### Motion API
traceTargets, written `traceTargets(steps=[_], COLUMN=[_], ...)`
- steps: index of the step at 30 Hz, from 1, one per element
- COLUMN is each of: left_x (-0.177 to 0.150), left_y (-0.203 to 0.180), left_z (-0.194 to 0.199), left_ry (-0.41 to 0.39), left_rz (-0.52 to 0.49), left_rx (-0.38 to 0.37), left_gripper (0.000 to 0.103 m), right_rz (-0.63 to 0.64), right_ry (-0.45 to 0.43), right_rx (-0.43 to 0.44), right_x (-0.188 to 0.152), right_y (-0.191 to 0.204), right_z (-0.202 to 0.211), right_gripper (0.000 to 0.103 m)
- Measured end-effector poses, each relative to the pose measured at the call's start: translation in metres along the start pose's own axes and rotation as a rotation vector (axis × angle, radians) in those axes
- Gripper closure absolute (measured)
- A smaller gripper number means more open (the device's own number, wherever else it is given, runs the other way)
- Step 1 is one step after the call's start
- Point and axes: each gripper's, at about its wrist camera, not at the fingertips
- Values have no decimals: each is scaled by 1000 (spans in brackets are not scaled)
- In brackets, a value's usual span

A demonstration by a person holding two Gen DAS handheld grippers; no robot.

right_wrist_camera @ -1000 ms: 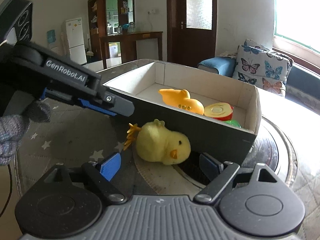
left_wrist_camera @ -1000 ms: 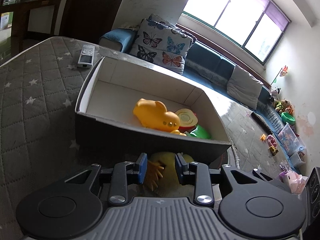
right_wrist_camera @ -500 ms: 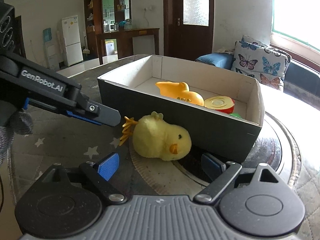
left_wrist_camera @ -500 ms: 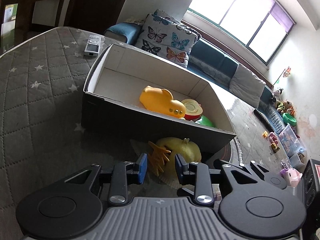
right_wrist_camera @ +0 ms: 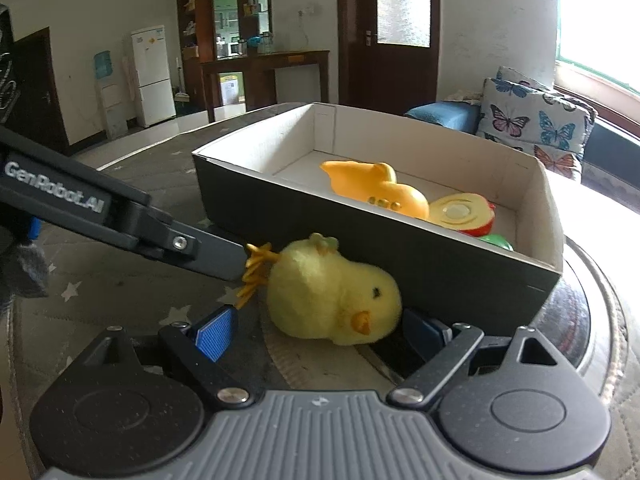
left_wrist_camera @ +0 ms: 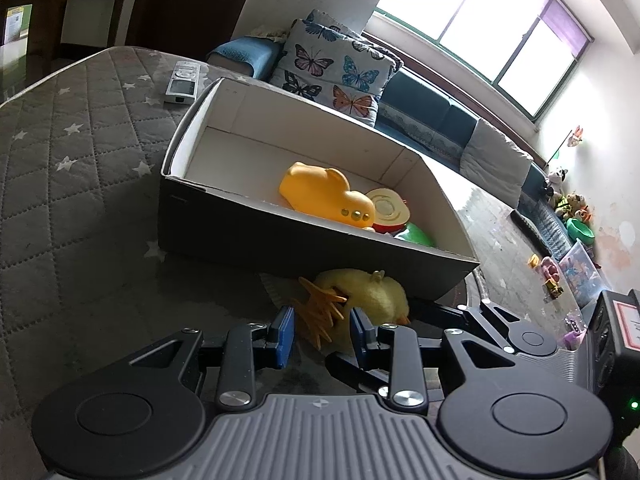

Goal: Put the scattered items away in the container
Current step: 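Move the left gripper down to the yellow plush chick beside the box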

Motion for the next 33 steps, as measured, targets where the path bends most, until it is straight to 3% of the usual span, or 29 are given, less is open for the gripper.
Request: traceTargets(steps=[11, 23, 33], left_x=[-3, -1, -1], left_y=[3, 8, 15], left_z=[-2, -6, -15], left_ry=[6, 0, 10], left_rz=[-19, -32, -32], left_rx=[-10, -51, -70], left_gripper=[70, 72, 86], right_rz=[52, 16, 8], right_ry=[-1, 2, -9], right_rx=[44, -6, -11], right_x=[-6, 0, 3], right_y=[16, 6, 4], right_z=[15, 3, -4], right_gripper=[13, 26, 34])
Point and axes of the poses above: each gripper's, at about its wrist camera, not at the fingertips, and z roughly against the way its jaws point, y to its left, x to its top, and after that the axes turned 8 degrees about -z, right-handed
